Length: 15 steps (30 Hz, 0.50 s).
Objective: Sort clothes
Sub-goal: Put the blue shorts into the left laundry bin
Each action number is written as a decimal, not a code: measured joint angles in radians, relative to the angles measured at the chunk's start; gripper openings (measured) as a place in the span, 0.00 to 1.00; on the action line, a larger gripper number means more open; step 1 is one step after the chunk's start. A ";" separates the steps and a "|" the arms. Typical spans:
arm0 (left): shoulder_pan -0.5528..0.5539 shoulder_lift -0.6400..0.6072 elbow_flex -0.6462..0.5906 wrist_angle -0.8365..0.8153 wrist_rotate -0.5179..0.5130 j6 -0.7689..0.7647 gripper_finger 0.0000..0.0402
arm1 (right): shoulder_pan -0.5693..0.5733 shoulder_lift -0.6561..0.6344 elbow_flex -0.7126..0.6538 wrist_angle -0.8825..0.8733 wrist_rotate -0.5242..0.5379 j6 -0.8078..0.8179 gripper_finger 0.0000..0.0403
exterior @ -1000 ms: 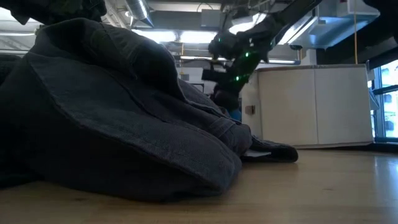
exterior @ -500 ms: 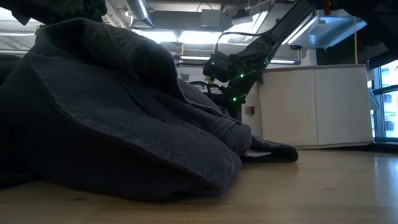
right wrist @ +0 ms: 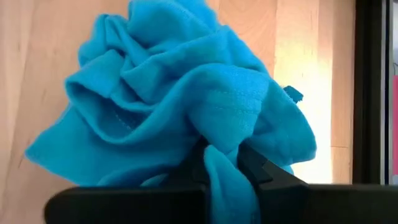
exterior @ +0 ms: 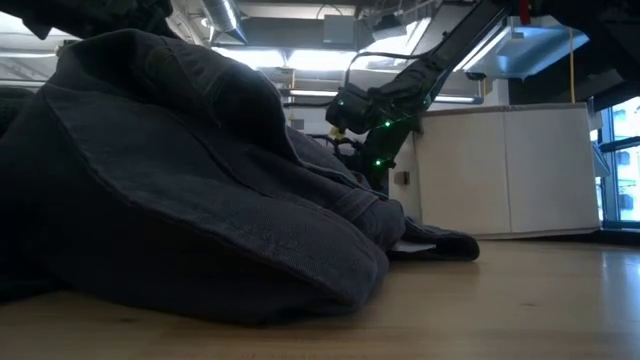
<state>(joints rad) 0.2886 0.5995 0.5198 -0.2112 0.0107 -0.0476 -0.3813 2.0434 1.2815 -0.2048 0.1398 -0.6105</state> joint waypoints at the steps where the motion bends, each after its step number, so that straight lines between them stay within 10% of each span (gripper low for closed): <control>1: 0.000 0.000 0.000 0.007 -0.001 0.003 0.40 | 0.000 0.000 0.004 -0.005 0.000 -0.002 0.06; 15: 0.000 -0.011 0.000 0.021 -0.195 0.035 0.40 | 0.001 -0.118 0.108 -0.038 0.026 -0.002 0.06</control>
<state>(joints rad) 0.2887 0.5880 0.5194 -0.1899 -0.1838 -0.0125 -0.3801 1.9255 1.3895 -0.2429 0.1658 -0.6121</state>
